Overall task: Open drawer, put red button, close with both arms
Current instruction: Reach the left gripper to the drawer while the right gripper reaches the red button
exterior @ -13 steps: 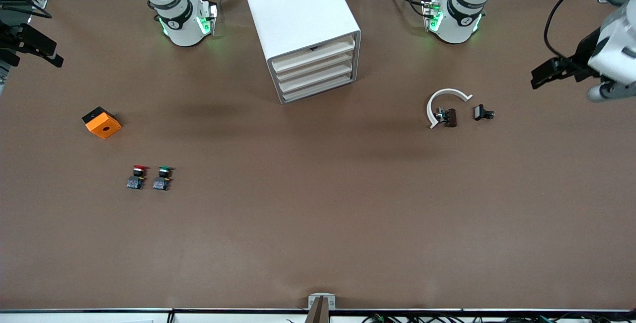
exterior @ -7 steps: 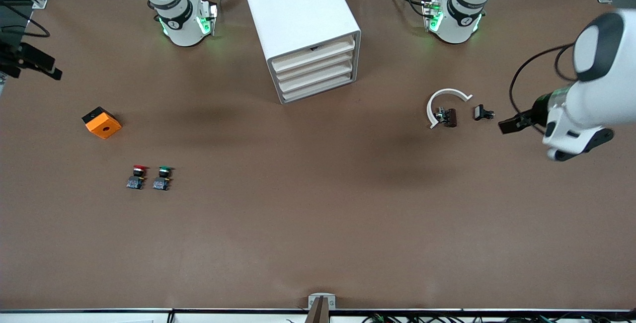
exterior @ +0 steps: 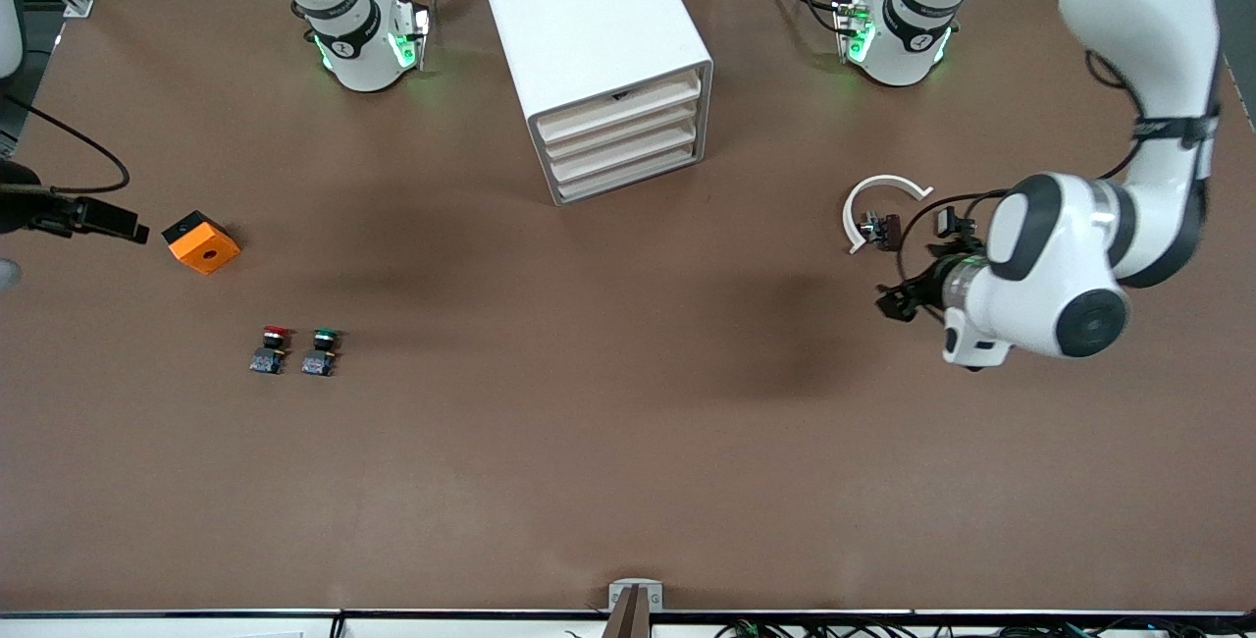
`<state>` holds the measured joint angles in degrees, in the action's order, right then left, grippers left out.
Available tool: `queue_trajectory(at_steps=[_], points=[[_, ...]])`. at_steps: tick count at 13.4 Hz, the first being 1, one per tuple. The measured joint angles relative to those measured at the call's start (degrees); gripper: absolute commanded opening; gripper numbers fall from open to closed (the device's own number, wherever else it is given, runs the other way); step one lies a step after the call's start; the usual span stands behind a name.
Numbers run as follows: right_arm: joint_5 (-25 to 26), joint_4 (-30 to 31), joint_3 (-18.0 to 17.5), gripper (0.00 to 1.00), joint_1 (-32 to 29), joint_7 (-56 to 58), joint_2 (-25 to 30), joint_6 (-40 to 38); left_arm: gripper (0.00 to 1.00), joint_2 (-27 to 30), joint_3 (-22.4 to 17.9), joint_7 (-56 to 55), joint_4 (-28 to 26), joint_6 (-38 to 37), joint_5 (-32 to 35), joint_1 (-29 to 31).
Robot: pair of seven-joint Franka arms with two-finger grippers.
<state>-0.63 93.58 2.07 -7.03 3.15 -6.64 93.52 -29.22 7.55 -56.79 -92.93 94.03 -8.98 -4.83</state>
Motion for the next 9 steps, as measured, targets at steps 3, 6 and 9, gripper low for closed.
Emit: queue_trajectory(at_steps=[3,6,9], points=[[-0.13,3.18,-0.28,1.0,0.03,0.0,-2.89,8.95,1.0,-4.94,0.29,-21.15,0.34,3.33,-3.77,-5.53],[-0.14,10.85,-0.43,1.0,0.1,-0.01,-5.83,22.71,1.0,-7.91,0.44,-32.47,0.53,3.49,-4.1,-11.72],[-0.14,15.02,-0.45,1.0,0.12,-0.02,-9.71,31.75,1.0,-8.68,0.54,-41.2,0.6,1.78,-4.61,-16.61]])
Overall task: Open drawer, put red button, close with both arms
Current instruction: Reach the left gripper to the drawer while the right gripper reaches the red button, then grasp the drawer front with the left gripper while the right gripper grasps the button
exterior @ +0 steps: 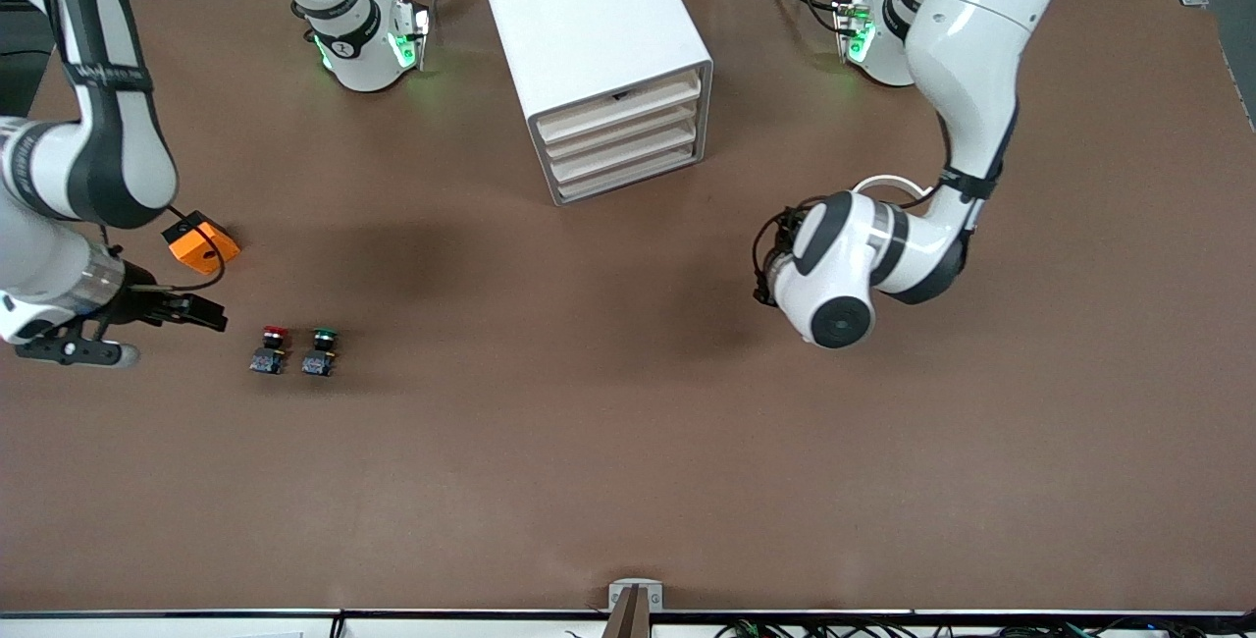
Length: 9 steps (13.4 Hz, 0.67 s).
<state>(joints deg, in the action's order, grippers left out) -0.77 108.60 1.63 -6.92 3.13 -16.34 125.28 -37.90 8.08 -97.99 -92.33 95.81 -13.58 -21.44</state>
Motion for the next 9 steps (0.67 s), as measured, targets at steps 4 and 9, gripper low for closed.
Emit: queue_trajectory(at_steps=[4,9], points=[[-0.01,2.99,0.08,1.0,-0.04,-0.8,-5.12,9.64,1.0,-0.09,-0.01,-13.29,0.19,-5.07,-11.33,-4.7],[-0.02,5.87,0.26,1.0,-0.19,-2.32,-11.64,20.64,0.98,-2.83,0.01,-23.75,0.21,-5.95,-22.68,-6.64]])
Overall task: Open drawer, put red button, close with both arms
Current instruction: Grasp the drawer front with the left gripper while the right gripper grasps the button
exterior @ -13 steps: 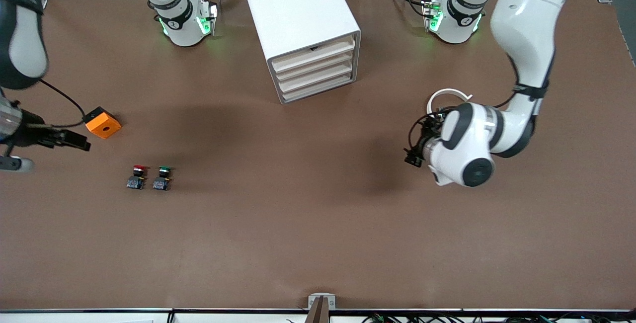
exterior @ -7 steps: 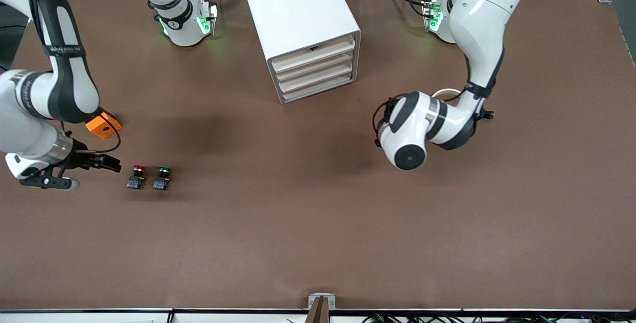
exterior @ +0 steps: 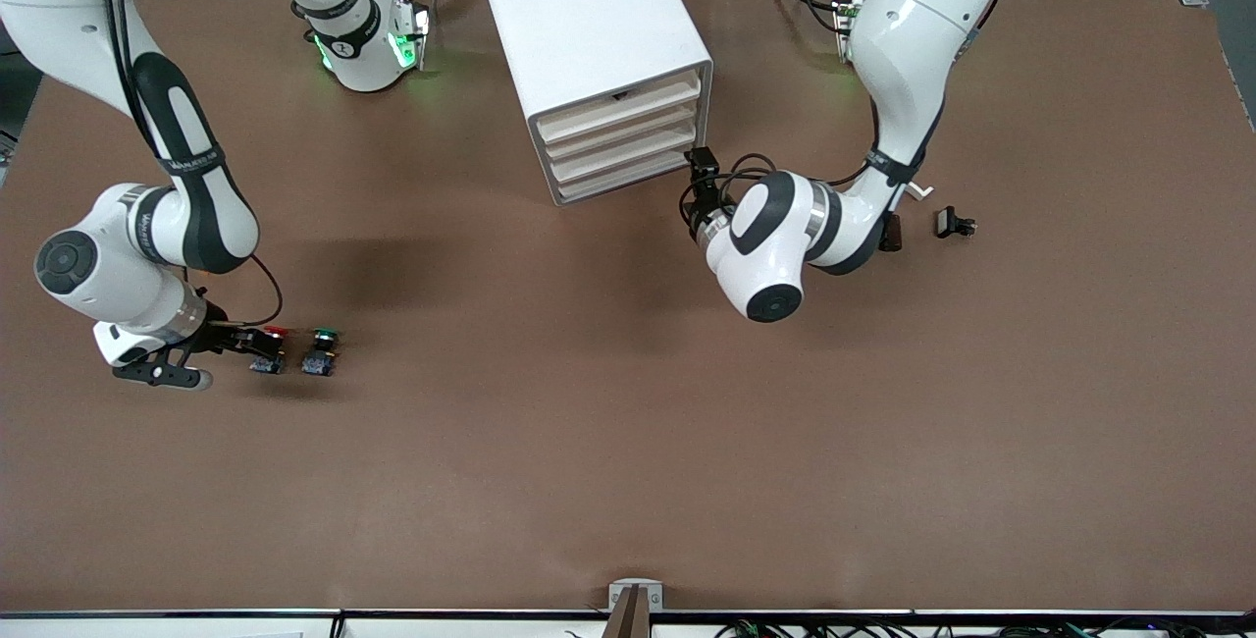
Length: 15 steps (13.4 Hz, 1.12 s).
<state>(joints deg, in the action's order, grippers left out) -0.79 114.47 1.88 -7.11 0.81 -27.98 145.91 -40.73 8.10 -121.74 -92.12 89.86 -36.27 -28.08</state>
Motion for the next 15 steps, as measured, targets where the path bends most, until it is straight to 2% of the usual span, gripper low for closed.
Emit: queue_trajectory(at_steps=[2,6,9,10,11,12,13,14,15], points=[[-0.02,0.0,0.05,1.0,-0.06,-1.23,-1.42,1.14,0.9,-1.19,-0.01,-2.51,0.15,0.02,-4.07,-1.1],[-0.02,0.01,0.04,1.0,-0.06,-2.38,-2.63,2.4,0.88,-1.47,-0.28,-4.17,0.6,-3.09,-10.93,-0.7],[-0.02,0.04,0.03,1.0,-0.06,-2.46,-4.28,4.17,0.75,-1.69,-0.24,-5.18,0.57,-5.69,-13.64,-0.93],[-0.02,0.03,0.01,0.68,-0.06,-2.46,-4.77,4.44,0.73,-1.96,-0.2,-5.27,0.56,-6.41,-14.56,-1.16],[-0.02,0.03,-0.04,0.28,-0.05,-2.46,-5.05,4.47,0.68,-2.33,-0.16,-5.31,0.55,-6.76,-15.22,-1.59],[-0.02,0.03,-0.08,0.0,-0.05,-2.46,-5.18,4.46,0.65,-2.78,-0.14,-5.32,0.55,-6.83,-15.72,-2.15],[-0.02,0.03,-0.11,0.0,-0.04,-2.47,-5.21,4.37,0.63,-3.31,-0.12,-5.33,0.53,-6.83,-15.95,-2.81],[-0.02,-0.06,-0.14,0.0,-0.04,-2.49,-5.14,4.28,0.54,-3.92,-0.11,-5.34,0.53,-6.83,-16.07,-3.47],[-0.02,-0.21,-0.14,0.0,-0.04,-2.5,-4.96,3.96,0.19,-4.49,-0.09,-5.34,0.52,-6.83,-16.18,-4.11]])
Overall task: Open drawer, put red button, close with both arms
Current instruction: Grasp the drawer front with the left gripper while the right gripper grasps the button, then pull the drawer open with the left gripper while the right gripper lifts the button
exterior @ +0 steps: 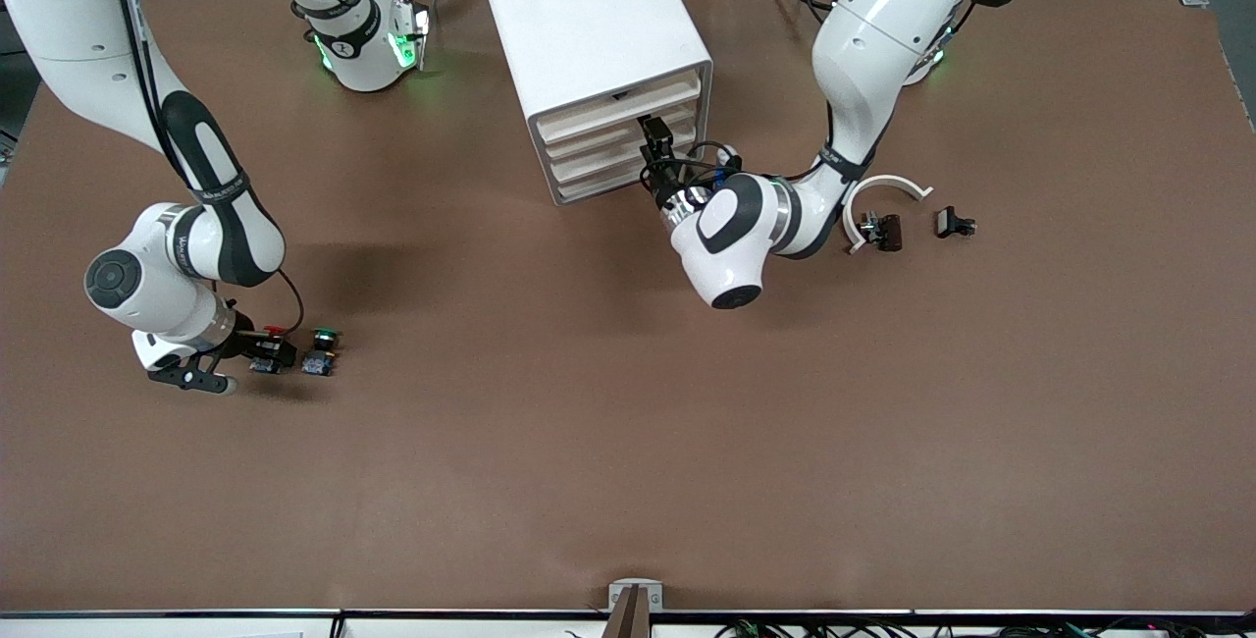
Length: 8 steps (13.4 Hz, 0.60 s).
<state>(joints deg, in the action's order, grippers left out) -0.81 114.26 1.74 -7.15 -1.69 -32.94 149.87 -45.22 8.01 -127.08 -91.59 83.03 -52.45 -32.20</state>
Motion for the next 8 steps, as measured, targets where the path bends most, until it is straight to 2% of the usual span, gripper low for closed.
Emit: queue_trajectory(at_steps=[1,4,8], points=[[0.0,-0.15,-0.02,0.0,0.0,0.0,0.07,-0.25,0.0,-0.51,0.0,-0.03,0.0,0.0,-0.12,-0.61],[0.0,-1.25,-0.03,0.0,0.0,0.0,0.15,-3.33,0.0,-1.07,-0.01,-0.32,0.07,-0.34,-0.52,-0.87],[-0.08,-4.38,-0.5,0.0,0.35,-2.5,3.52,-14.19,0.0,-0.95,-1.09,-1.23,1.95,-1.95,-0.77,-0.28]])
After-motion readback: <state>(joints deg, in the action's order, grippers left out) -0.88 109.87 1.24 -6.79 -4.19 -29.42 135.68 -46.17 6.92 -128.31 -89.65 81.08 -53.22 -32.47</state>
